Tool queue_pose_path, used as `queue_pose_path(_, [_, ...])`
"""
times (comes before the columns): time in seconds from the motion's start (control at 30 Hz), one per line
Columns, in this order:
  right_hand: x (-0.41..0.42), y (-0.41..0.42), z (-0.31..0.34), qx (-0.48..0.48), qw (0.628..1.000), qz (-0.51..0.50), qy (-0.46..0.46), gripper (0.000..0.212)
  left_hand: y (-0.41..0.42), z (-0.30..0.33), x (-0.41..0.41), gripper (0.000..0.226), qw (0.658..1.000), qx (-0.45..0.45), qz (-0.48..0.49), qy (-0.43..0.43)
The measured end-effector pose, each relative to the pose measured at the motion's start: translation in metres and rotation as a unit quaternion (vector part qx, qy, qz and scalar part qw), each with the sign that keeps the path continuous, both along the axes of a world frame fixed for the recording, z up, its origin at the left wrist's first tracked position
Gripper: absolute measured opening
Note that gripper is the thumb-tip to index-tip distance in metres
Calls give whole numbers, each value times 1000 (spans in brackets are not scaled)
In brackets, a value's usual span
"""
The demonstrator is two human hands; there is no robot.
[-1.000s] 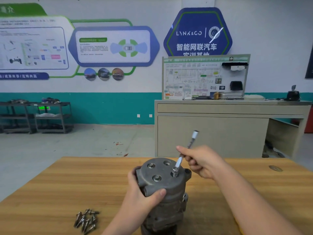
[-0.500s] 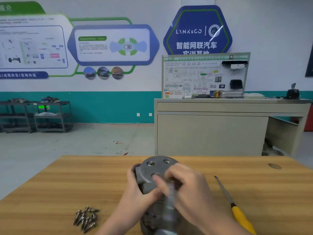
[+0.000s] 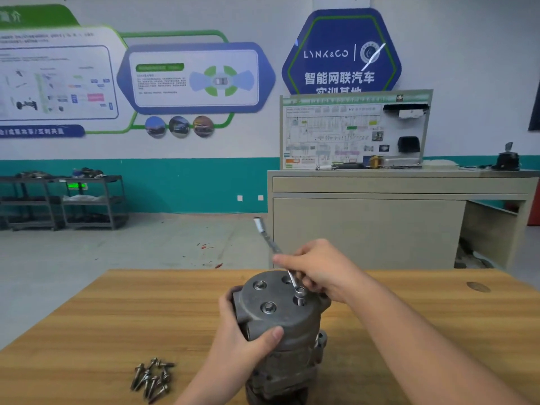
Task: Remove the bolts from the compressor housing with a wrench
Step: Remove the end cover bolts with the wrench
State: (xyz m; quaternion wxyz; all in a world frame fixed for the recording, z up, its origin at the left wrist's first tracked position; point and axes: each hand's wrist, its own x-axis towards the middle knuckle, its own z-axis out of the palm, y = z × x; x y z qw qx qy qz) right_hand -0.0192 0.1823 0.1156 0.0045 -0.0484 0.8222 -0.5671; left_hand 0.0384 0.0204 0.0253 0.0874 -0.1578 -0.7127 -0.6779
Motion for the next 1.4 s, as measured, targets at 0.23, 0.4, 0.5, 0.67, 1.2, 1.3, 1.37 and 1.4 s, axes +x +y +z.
queue_pose_path(0.23, [49,-45,16,368,893,55,252,4,-3,-3,-5,80,1000,9,28,0])
queue_pose_path(0.4, [83,-20,-26,241,904,47,349,32,-2,-6,-13,72,998,-19,58,7])
queue_pose_path(0.5, [88,-3,-50,-42,950,-9,308,46,-3,-5,-2,84,999,-9,30,11])
queue_pose_path(0.67, [56,19,-52,-423,904,-25,61,28,4,-3,-1,87,1000,-1,27,9])
queue_pose_path(1.2, [43,-65,10,521,816,-17,251,8,-4,2,1,81,1000,-22,8,-5])
queue_pose_path(1.3, [69,-56,-20,462,792,-48,396,11,2,-1,-8,64,998,-55,32,17])
queue_pose_path(1.37, [75,-36,-38,382,801,-50,459,29,0,-4,-11,46,999,-23,44,9])
queue_pose_path(1.4, [77,-26,-48,296,822,-45,484,36,-1,-6,-11,54,999,-14,35,3])
